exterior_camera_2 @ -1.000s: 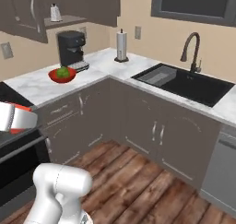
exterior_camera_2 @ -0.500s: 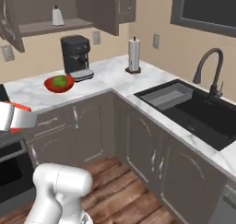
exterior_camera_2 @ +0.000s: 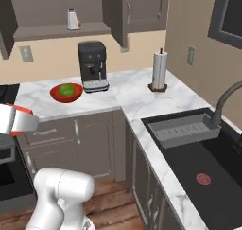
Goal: Pick the cheese from the fridge and the cheese grater from the cabinet and place them next to the salad bowl.
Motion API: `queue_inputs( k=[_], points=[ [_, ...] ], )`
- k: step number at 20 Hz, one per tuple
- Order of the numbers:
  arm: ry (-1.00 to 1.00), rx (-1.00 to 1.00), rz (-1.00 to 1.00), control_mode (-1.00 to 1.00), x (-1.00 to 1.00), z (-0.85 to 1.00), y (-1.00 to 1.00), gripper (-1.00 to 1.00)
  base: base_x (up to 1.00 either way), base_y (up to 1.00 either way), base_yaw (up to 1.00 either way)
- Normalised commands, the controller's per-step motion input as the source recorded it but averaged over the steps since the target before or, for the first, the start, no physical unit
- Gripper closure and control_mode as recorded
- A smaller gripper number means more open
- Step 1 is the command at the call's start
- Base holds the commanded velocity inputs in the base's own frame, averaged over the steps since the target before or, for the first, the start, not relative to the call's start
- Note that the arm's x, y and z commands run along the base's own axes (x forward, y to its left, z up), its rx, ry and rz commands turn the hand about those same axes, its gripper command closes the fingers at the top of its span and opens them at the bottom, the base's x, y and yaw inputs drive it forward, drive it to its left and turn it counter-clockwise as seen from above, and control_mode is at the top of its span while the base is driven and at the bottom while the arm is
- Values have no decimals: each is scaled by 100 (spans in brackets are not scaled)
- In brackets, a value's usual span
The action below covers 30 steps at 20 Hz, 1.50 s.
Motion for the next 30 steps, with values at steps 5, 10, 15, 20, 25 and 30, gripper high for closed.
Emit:
queue_inputs(
  k=[5, 10, 15, 20, 25, 30],
  points=[
    [0, 0, 0, 100, 0, 0, 0, 100, 86, -24, 47],
    [0, 0, 0, 100, 0, 0, 0, 100, 64, -24, 38],
    [0, 0, 0, 100, 0, 0, 0, 100, 23, -39, 20],
    [0, 0, 0, 100, 0, 0, 0, 100, 76, -21, 5],
    [0, 0, 0, 100, 0, 0, 0, 100, 100, 6, -1],
    [0, 0, 0, 100, 0, 0, 0, 100, 85, 9, 7]
  ],
)
